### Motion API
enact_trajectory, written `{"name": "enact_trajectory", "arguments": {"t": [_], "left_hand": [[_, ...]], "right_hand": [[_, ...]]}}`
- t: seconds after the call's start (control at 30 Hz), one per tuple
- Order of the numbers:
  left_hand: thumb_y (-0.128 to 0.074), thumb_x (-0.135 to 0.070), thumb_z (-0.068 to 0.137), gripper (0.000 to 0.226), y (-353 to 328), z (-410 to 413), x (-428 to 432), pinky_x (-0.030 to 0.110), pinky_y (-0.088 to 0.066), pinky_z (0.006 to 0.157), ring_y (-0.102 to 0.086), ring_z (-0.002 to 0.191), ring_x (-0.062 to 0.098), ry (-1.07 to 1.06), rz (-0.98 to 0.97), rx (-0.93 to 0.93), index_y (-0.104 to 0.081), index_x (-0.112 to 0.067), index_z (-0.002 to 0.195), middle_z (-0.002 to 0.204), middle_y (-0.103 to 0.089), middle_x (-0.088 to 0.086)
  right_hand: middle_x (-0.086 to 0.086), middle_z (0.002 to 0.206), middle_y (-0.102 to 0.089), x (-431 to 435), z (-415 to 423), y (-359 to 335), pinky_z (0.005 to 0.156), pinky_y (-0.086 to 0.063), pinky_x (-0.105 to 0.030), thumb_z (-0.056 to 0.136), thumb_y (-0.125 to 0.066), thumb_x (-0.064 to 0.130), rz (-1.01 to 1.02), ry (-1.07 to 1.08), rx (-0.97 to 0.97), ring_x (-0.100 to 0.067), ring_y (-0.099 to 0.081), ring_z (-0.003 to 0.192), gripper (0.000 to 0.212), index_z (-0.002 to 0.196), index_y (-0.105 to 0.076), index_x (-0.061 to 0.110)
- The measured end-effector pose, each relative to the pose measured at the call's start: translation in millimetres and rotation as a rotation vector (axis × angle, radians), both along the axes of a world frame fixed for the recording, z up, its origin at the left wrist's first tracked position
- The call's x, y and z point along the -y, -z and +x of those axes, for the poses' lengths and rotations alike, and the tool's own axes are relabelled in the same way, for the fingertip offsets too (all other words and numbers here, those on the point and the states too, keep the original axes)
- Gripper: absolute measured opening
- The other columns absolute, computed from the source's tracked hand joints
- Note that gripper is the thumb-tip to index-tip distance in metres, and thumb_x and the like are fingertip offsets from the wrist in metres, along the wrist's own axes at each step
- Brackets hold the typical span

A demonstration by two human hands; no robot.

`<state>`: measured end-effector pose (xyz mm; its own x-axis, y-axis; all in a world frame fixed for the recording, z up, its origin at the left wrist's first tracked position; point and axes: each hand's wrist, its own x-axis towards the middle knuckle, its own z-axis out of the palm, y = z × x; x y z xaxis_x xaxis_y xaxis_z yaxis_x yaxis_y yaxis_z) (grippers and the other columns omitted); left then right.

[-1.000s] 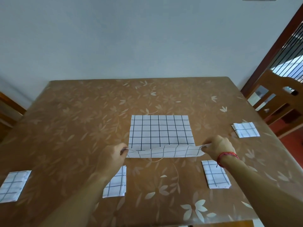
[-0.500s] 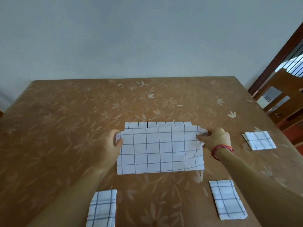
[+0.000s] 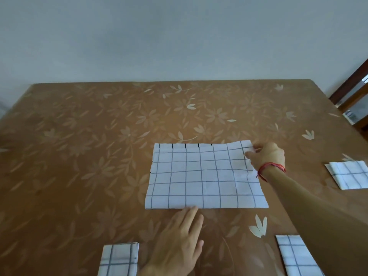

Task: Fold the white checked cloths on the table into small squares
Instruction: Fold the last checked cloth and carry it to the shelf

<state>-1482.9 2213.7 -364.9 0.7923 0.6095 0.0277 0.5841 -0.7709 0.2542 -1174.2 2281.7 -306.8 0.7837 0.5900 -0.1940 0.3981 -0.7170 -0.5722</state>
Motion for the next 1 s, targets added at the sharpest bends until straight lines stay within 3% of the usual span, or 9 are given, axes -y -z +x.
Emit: {"name": "enact_trajectory", "arguments": {"t": [0.1, 0.27, 0.37, 0.47, 0.53, 0.73, 0.87, 1.0], "left_hand": [[-0.045, -0.047, 0.086, 0.055, 7.9, 1.7, -3.1, 0.034, -0.051, 0.097, -0.053, 0.127, 0.021, -0.028, 0.017, -0.034, -0.062, -0.015, 0.128, 0.143, -0.051, 0.005], [-0.042, -0.044, 0.090, 0.055, 5.1, 5.5, -8.6, 0.037, -0.038, 0.109, -0.044, 0.135, 0.021, -0.041, 0.059, -0.076, -0.056, -0.013, 0.134, 0.148, -0.046, 0.006], [-0.040, -0.042, 0.092, 0.055, 4.9, 9.0, -10.8, 0.037, -0.032, 0.113, -0.043, 0.136, 0.021, -0.039, 0.077, -0.076, -0.057, -0.011, 0.134, 0.147, -0.047, 0.006], [-0.036, -0.040, 0.095, 0.054, 4.8, 12.5, -13.6, 0.037, -0.032, 0.113, -0.046, 0.134, 0.020, -0.027, 0.086, -0.094, -0.059, -0.009, 0.132, 0.143, -0.052, 0.006], [-0.032, -0.040, 0.097, 0.054, 5.7, 13.6, -15.2, 0.036, -0.036, 0.112, -0.047, 0.133, 0.018, -0.029, 0.078, -0.123, -0.061, -0.009, 0.130, 0.141, -0.055, 0.005], [-0.028, -0.040, 0.100, 0.055, 8.4, 10.2, -11.8, 0.031, -0.026, 0.115, -0.042, 0.137, 0.017, -0.036, 0.065, -0.142, -0.057, -0.009, 0.134, 0.145, -0.050, 0.006], [-0.015, -0.041, 0.104, 0.061, 9.3, 7.6, -10.6, 0.038, -0.032, 0.111, -0.042, 0.138, 0.018, -0.071, 0.018, -0.155, -0.056, -0.008, 0.135, 0.145, -0.049, 0.007], [-0.035, -0.037, 0.096, 0.055, 10.2, -4.8, -12.1, 0.041, -0.031, 0.111, -0.041, 0.138, 0.021, -0.116, 0.039, -0.182, -0.054, -0.005, 0.136, 0.147, -0.047, 0.010]], "right_hand": [[-0.013, 0.124, -0.058, 5.7, -4.9, -2.9, 0.091, -0.047, -0.039, 0.081, -0.070, 0.031, -0.064, -0.073, 0.128, -0.033, -0.057, 0.111, 0.052, 0.130, -0.056, 0.020], [-0.005, 0.134, -0.043, 47.3, -50.3, 5.9, 0.086, -0.051, -0.038, 0.089, -0.058, 0.037, -0.106, -0.443, 0.303, -0.025, -0.051, 0.116, 0.052, 0.137, -0.047, 0.021], [-0.009, 0.145, -0.039, 79.2, -89.2, 23.1, 0.101, -0.044, -0.038, 0.091, -0.050, 0.037, -0.147, -0.689, 0.376, -0.026, -0.040, 0.132, 0.052, 0.139, -0.045, 0.018], [-0.015, 0.138, -0.053, 103.7, -122.0, 42.5, 0.096, -0.049, -0.041, 0.086, -0.038, 0.044, -0.194, -0.815, 0.436, -0.030, -0.053, 0.126, 0.056, 0.128, -0.058, 0.012], [-0.015, 0.135, -0.056, 113.6, -133.0, 53.5, 0.095, -0.050, -0.043, 0.085, -0.037, 0.046, -0.235, -0.853, 0.459, -0.029, -0.055, 0.124, 0.059, 0.126, -0.062, 0.012], [-0.016, 0.137, -0.053, 122.0, -143.0, 57.4, 0.099, -0.047, -0.047, 0.087, -0.036, 0.048, -0.319, -0.866, 0.464, -0.029, -0.052, 0.126, 0.062, 0.128, -0.060, 0.008], [-0.014, 0.139, -0.052, 123.6, -146.8, 56.5, 0.099, -0.046, -0.046, 0.089, -0.033, 0.047, -0.330, -0.854, 0.439, -0.028, -0.051, 0.128, 0.060, 0.130, -0.059, 0.011], [-0.014, 0.137, -0.054, 121.8, -147.2, 54.7, 0.098, -0.046, -0.044, 0.087, -0.033, 0.044, -0.385, -0.863, 0.401, -0.027, -0.053, 0.126, 0.059, 0.128, -0.061, 0.012]]}}
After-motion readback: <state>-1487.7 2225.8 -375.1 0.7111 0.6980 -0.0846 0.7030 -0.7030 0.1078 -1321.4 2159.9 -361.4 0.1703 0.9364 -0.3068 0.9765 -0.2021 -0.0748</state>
